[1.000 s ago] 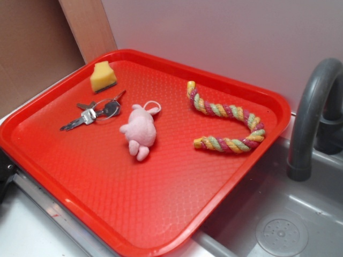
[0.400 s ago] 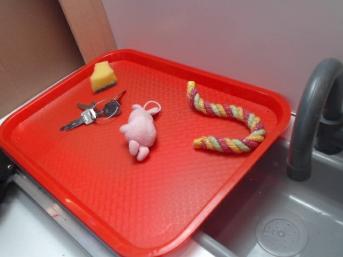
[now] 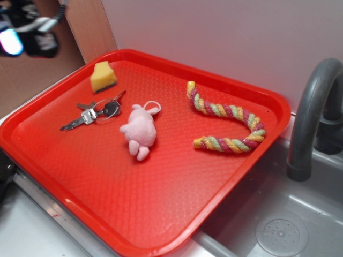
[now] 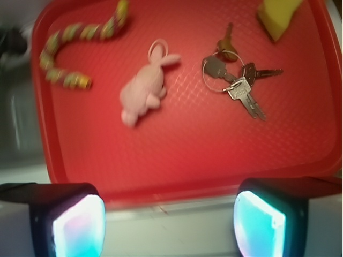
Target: Grab the pink bunny.
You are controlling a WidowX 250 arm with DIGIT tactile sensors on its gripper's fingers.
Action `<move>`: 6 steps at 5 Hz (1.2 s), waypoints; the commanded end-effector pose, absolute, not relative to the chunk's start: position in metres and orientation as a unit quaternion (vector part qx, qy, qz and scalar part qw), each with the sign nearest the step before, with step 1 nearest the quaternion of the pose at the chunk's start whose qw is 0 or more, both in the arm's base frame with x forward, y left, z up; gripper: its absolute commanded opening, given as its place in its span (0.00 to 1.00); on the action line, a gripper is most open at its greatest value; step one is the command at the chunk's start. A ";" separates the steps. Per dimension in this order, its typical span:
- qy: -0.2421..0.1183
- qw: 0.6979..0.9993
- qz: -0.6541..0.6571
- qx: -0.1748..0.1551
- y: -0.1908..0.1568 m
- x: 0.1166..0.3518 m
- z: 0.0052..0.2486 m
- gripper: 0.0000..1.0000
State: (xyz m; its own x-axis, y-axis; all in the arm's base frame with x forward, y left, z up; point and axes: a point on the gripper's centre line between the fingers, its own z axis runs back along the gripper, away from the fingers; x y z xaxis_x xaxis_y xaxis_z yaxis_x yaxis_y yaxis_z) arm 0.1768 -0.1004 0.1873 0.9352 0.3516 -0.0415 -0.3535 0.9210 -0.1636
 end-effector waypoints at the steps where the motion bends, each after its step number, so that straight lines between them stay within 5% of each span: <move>1: -0.020 0.910 0.407 -0.075 -0.085 0.221 0.138 1.00; 3: -0.047 0.885 0.454 -0.090 -0.101 0.228 0.069 1.00; 5: -0.042 0.891 0.425 -0.155 -0.137 0.253 0.050 1.00; 6: -0.030 0.893 0.424 -0.149 -0.140 0.259 0.039 1.00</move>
State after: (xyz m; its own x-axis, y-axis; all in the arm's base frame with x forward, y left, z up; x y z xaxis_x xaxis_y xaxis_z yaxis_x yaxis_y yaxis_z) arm 0.2545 -0.1446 0.0360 0.6238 0.7775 -0.0804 -0.7644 0.5854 -0.2702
